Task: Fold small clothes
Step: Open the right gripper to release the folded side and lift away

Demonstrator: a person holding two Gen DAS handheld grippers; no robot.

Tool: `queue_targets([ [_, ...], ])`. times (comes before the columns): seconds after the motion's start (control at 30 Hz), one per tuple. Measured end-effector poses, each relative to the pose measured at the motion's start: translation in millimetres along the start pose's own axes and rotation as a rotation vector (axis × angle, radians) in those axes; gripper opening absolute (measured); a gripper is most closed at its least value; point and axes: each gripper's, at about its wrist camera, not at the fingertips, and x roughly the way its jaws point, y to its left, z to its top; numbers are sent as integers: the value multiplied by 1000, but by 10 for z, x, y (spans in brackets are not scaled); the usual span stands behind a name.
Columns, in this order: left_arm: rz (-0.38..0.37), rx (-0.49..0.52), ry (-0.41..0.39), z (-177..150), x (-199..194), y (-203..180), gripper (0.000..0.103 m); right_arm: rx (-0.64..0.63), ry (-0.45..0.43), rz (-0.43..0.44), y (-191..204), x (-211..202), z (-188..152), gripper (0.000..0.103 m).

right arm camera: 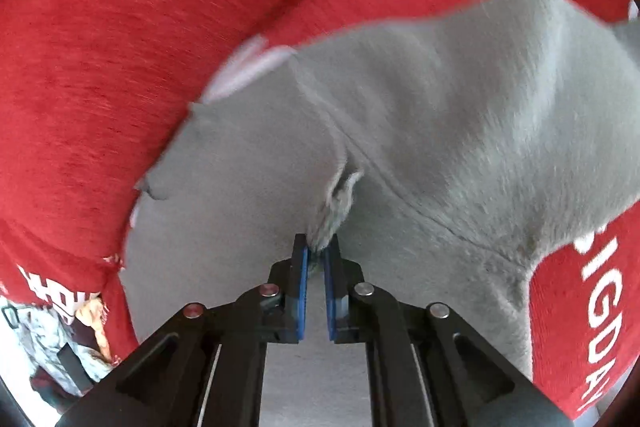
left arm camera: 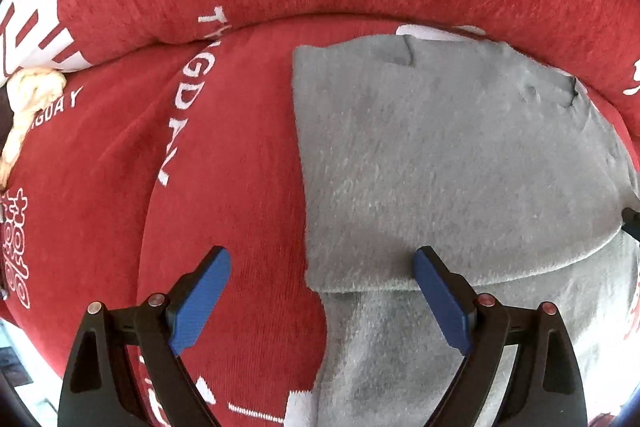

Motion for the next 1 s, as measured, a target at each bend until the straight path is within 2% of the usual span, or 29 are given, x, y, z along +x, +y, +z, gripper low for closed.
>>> queue_targets([
  [0.03,-7,-3,2,-9,-43,-2,92,17,-4,16,10,-11,-36,13],
  [0.13,-23,22,3,-58,-198,-50,92,29,4,-9,-38,-148,-106,19],
  [0.2,-24,52,12,-99,-308,-122,92,36,27,22,-92,-250,-207,33],
  [0.23,-28,63,17,-121,-355,-150,92,37,37,36,-103,-295,-277,47],
  [0.27,-34,73,23,-143,-401,-188,92,35,41,40,-121,-344,-327,55],
  [0.4,-58,119,49,-255,-591,-419,93,-13,61,45,-104,-532,-604,56],
  [0.47,-65,149,50,-292,-653,-546,94,-42,70,44,-72,-613,-720,64],
  [0.6,-88,240,53,-410,-800,-878,98,-119,84,31,20,-713,-939,67],
  [0.63,-90,264,62,-432,-811,-965,103,-134,87,27,31,-728,-982,69],
  [0.73,-102,309,87,-472,-814,-1173,103,-150,100,46,10,-762,-1122,80],
  [0.8,-107,333,107,-499,-789,-1295,103,-139,100,58,-51,-786,-1149,81],
  [0.87,-105,354,125,-516,-753,-1366,103,-120,103,81,-104,-779,-1181,90],
  [0.9,-104,364,137,-532,-734,-1415,103,-110,105,94,-118,-778,-1210,92],
  [0.97,-92,363,151,-561,-725,-1463,103,-95,106,120,-190,-817,-1240,103],
  [1.0,-85,361,155,-565,-712,-1479,103,-93,106,128,-215,-826,-1253,103],
])
